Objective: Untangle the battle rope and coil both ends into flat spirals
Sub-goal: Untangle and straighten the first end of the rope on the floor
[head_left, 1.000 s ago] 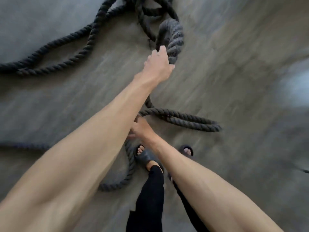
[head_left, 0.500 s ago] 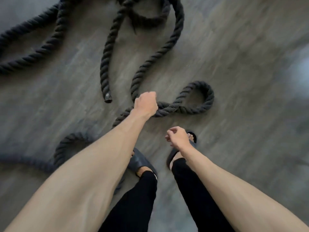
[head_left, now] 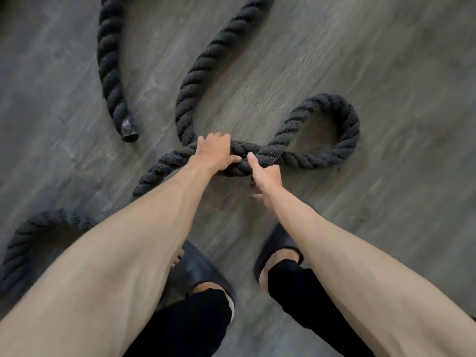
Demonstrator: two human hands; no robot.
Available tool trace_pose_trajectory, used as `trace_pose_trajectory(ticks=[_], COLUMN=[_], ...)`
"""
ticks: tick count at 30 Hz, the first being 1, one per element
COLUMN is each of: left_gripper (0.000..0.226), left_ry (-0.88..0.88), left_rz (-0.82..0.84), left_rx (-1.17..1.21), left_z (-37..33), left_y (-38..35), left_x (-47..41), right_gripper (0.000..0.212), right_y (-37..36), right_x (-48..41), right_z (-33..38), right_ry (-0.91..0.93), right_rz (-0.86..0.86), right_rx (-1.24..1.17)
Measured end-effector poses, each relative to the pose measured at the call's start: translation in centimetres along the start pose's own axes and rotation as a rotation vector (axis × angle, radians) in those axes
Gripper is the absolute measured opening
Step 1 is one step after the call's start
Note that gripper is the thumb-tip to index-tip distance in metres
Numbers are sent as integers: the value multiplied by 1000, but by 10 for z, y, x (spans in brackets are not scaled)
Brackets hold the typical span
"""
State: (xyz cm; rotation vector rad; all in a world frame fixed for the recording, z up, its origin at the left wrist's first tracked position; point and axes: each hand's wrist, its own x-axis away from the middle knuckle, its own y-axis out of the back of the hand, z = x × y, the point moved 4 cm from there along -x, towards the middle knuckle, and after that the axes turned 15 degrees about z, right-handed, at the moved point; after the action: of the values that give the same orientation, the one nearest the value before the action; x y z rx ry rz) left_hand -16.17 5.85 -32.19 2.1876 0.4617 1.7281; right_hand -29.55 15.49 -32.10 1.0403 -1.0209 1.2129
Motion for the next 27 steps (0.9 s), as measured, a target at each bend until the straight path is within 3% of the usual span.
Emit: trace_pose_trajectory(ticks=[3,6,11,14,17,19,23,27], left_gripper=[46,46,32,32,35,36,34,33], left_ry=[-7,-42,-124,-94,-11,26,107,229], left_rz=[-122,-203,-214,-230,-216,-218,-228,-245], left_rx=[116,280,493,518,494,459,392,442], left_z=[1,0,-2,13,30,34,22,14], left_y=[-4,5,59,93,101,98,95,101], left_x=[5,36,123,176,224,252,291,306], right_gripper=[76,55,43,35,37,45,49,39], right_y=[5,13,53,101,150,168,167,157], right_x=[-6,11,89,147,207,243,295,333], right_z=[4,10,21,27,48,68,128,184], right_ry=[53,127,148,167,152,184,372,586], right_rz=[-73,-23,-63,-219,-474,-550,-550,-384], right_rx=[-53,-112,-102,-140,99,227,466,121])
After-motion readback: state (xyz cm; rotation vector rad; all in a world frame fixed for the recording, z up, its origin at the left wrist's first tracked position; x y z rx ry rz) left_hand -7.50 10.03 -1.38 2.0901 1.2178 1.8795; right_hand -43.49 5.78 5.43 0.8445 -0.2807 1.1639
